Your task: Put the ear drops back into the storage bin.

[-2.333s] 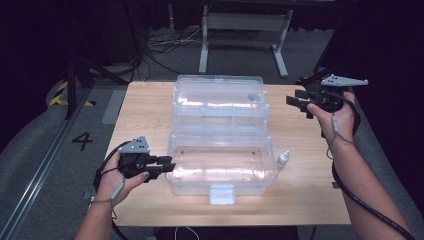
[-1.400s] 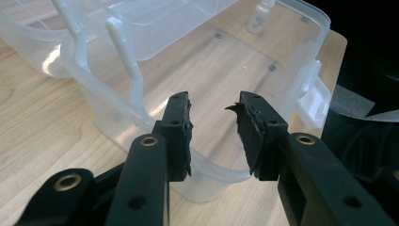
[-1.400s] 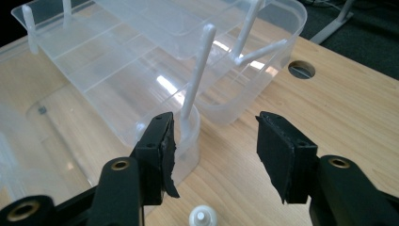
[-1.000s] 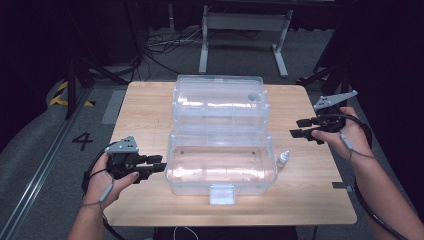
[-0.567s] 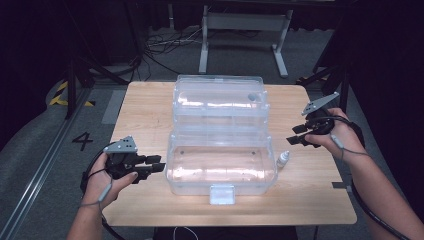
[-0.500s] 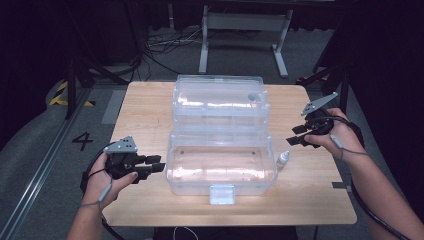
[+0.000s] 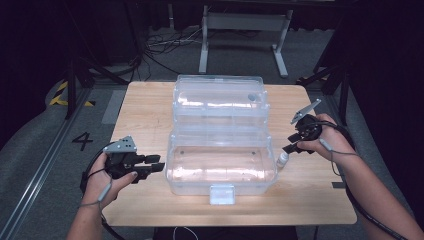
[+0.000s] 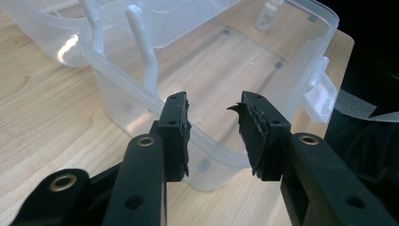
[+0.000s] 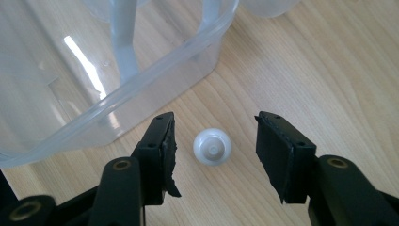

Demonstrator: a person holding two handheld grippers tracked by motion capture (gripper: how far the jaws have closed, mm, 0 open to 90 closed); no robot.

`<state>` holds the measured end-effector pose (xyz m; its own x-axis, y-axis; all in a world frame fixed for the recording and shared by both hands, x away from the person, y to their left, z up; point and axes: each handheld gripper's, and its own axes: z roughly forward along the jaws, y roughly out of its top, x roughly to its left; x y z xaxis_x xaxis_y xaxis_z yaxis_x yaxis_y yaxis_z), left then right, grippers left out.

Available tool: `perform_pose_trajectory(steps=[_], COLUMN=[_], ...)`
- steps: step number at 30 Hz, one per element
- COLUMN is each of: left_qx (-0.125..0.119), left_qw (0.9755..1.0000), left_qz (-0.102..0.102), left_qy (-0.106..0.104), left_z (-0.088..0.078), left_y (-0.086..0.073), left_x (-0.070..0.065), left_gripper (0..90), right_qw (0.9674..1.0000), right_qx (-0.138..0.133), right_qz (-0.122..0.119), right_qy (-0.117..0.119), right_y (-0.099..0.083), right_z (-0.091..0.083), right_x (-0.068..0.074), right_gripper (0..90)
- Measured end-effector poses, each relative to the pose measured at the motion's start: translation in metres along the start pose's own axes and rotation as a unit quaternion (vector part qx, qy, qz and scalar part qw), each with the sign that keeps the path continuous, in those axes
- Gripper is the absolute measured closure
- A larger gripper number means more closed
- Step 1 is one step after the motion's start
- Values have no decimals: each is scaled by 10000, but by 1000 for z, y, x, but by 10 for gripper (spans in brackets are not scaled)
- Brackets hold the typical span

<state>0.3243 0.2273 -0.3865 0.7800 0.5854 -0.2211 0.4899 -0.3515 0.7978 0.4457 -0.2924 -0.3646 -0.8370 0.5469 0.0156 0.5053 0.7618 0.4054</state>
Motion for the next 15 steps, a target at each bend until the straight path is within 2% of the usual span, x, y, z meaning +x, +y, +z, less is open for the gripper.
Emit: perform_pose_trajectory(steps=[7,15], left_qx=[3,-19], left_qw=[10000,10000], left_qz=[-34,-67], left_qy=[29,56], left_z=[-1,-2], left_y=[-1,-1], left_x=[2,2], left_gripper=[625,626], right_qw=[9997,9984], right_qx=[225,551], right_qz=[-24,-82], right_qy=[60,-18], right_y=[-1,-2], right_z=[13,27], right_x=[-3,-3], right_gripper=[502,543])
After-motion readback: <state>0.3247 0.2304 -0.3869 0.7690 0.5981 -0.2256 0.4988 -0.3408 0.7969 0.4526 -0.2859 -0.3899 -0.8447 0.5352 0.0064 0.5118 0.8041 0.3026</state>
